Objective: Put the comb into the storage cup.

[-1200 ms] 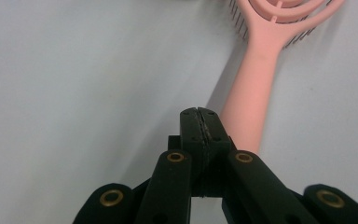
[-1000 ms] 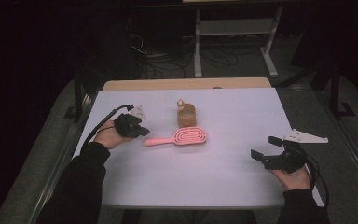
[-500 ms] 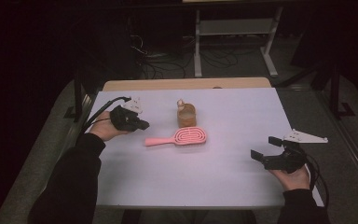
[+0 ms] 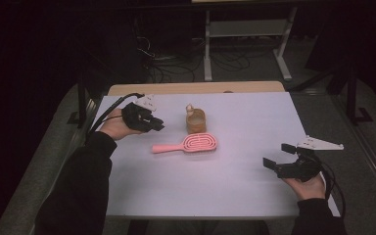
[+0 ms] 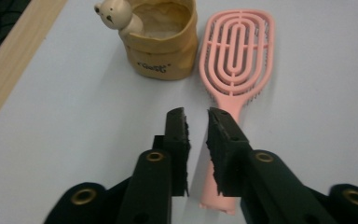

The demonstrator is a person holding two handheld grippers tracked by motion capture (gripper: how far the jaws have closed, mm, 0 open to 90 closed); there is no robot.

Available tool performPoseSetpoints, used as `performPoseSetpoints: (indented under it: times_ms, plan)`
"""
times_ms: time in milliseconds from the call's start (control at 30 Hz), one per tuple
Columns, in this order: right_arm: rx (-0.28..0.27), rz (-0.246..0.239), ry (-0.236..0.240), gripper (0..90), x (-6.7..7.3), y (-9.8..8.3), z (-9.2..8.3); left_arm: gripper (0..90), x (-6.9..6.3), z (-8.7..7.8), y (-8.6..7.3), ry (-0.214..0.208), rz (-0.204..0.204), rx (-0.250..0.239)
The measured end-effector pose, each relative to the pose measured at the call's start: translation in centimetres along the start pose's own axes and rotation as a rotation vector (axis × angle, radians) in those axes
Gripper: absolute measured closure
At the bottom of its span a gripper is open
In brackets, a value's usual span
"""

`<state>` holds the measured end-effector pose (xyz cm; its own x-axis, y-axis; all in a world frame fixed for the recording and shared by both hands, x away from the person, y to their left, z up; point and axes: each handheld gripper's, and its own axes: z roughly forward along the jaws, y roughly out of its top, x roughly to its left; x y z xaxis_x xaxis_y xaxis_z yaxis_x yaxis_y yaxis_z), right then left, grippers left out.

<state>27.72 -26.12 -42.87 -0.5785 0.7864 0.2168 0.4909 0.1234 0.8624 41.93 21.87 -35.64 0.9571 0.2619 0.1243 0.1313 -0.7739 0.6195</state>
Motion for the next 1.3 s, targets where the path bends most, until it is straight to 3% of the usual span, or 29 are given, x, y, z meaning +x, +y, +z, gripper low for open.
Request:
performPoseSetpoints:
  times_ms: [133,300,433,567,867,1100,1300]
  plan:
    - [-0.003,0.001,0.002,0.0,0.0,0.0,0.0,68.3,0.1,0.2,0.5,-0.010,-0.017,-0.009]
    - [-0.005,0.000,0.004,0.0,0.0,0.0,-0.1,51.2,0.0,0.6,0.9,-0.002,-0.023,-0.023]
    - [-0.003,0.001,0.007,0.0,0.0,0.0,-0.1,46.8,-0.1,1.1,1.0,-0.010,-0.020,-0.026]
    - [-0.004,0.001,0.008,0.0,0.0,0.0,-0.1,39.7,-0.2,1.9,1.2,-0.020,-0.037,-0.001]
    - [-0.002,0.000,0.016,0.0,-0.1,0.0,-0.1,27.6,-0.4,4.0,1.3,-0.092,-0.060,0.026]
    - [-0.002,-0.001,0.019,0.0,-0.1,0.0,-0.1,11.9,-0.6,5.6,0.9,-0.097,-0.067,0.034]
    - [0.001,-0.003,0.021,0.0,-0.1,0.0,-0.1,0.0,-0.8,7.4,0.8,-0.092,-0.061,0.084]
